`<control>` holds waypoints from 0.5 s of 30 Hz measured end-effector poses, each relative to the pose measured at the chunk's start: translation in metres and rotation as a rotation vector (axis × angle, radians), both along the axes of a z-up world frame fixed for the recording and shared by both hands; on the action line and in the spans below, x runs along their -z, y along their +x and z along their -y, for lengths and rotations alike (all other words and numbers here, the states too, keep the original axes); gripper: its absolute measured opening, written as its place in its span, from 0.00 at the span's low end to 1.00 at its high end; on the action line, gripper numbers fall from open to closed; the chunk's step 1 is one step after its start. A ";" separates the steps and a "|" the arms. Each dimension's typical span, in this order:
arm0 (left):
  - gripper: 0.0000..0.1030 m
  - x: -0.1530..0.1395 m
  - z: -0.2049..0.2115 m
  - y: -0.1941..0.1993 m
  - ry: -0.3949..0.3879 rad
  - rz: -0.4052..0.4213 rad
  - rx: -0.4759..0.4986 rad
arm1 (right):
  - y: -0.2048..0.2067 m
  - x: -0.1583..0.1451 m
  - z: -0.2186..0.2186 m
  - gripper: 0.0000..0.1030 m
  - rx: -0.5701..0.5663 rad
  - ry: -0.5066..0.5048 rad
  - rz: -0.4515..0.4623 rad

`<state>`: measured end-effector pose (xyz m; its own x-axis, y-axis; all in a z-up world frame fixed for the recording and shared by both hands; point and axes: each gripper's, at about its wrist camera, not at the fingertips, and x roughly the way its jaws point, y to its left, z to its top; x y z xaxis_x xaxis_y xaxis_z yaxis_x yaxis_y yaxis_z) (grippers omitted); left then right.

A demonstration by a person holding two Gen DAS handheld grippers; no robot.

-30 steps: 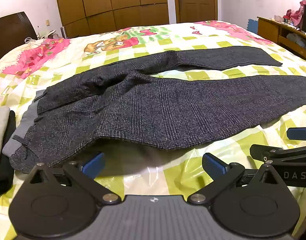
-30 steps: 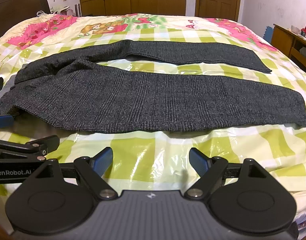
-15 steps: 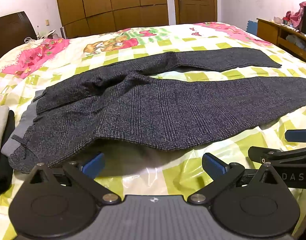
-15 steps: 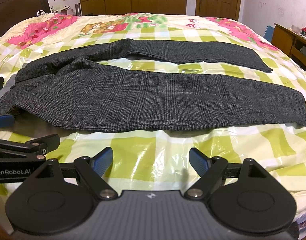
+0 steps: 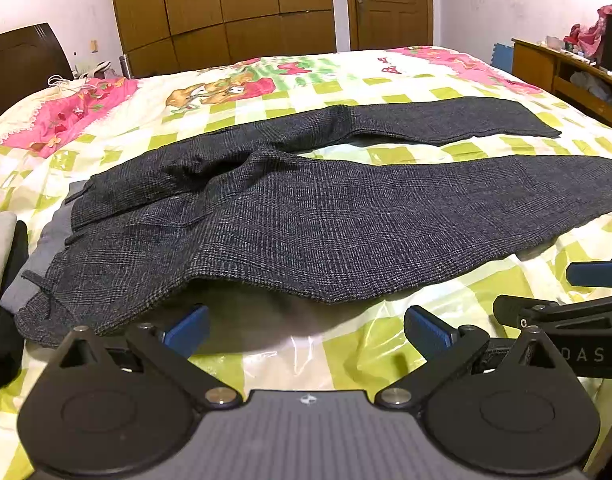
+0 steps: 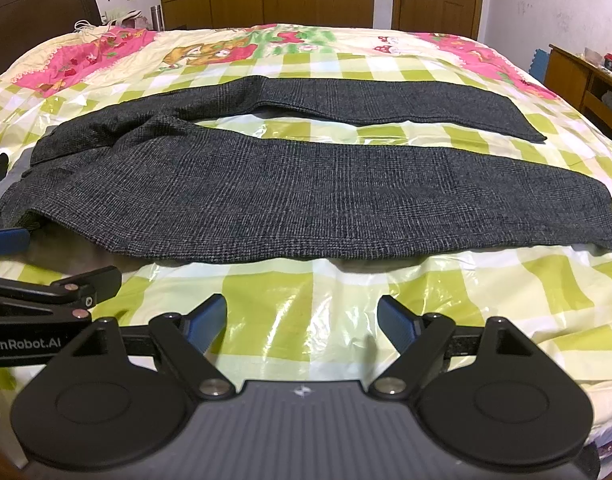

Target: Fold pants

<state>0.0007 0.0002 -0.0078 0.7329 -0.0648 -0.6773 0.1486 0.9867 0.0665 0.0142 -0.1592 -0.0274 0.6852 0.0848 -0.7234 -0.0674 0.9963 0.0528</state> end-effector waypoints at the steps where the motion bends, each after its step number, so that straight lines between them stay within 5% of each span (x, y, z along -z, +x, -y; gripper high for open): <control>1: 1.00 0.000 0.000 0.000 -0.001 0.000 0.000 | 0.000 0.000 0.000 0.80 0.000 0.000 0.000; 15: 1.00 -0.001 0.001 0.000 -0.004 0.000 0.001 | 0.000 0.000 0.000 0.80 -0.002 0.002 -0.008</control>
